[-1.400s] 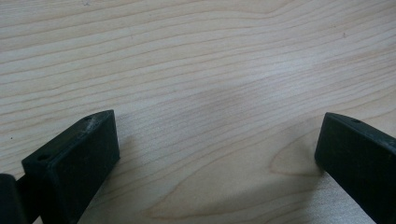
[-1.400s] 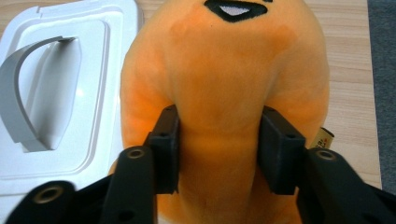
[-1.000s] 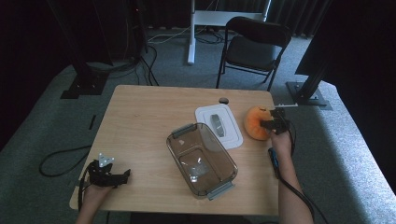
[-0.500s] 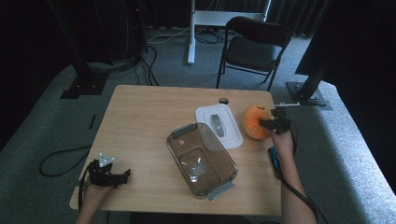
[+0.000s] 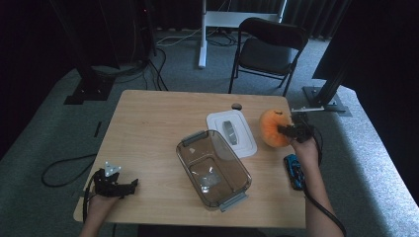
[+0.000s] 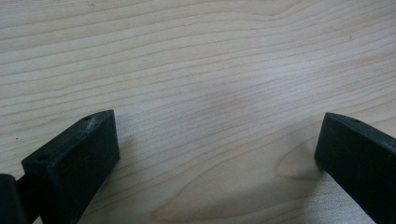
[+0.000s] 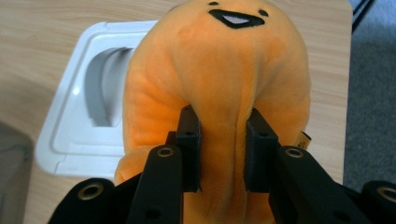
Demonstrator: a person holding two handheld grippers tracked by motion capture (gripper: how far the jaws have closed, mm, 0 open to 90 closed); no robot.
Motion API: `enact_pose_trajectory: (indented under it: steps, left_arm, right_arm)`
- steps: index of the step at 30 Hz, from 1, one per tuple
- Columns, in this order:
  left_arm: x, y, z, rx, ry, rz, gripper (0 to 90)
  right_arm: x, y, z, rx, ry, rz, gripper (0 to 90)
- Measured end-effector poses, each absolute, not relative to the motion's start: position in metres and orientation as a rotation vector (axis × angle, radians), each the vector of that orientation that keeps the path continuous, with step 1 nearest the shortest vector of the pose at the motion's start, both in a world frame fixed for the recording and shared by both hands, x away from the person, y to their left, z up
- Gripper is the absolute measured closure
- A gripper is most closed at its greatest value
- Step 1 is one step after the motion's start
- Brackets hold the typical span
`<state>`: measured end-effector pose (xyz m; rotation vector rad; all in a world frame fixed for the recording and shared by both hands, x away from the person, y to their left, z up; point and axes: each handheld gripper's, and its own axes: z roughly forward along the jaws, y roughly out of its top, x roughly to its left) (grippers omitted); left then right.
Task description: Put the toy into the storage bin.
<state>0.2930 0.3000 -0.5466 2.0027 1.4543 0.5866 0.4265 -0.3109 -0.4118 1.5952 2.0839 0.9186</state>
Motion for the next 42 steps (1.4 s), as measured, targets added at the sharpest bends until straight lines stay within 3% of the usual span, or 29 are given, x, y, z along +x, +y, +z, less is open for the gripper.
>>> enact_pose_trajectory:
  steps: [25, 42]
  left_arm:
    - [0.293, 0.3, -0.547, 2.004, 1.453, 0.586, 0.2]
    - [0.293, 0.301, -0.546, 2.007, 1.45, 0.584, 0.2]
  right_arm:
    - [0.366, -0.24, -0.337, 1.159, 2.215, 1.172, 72.2]
    - [0.32, -0.189, -0.325, 0.85, 2.413, 1.363, 71.9]
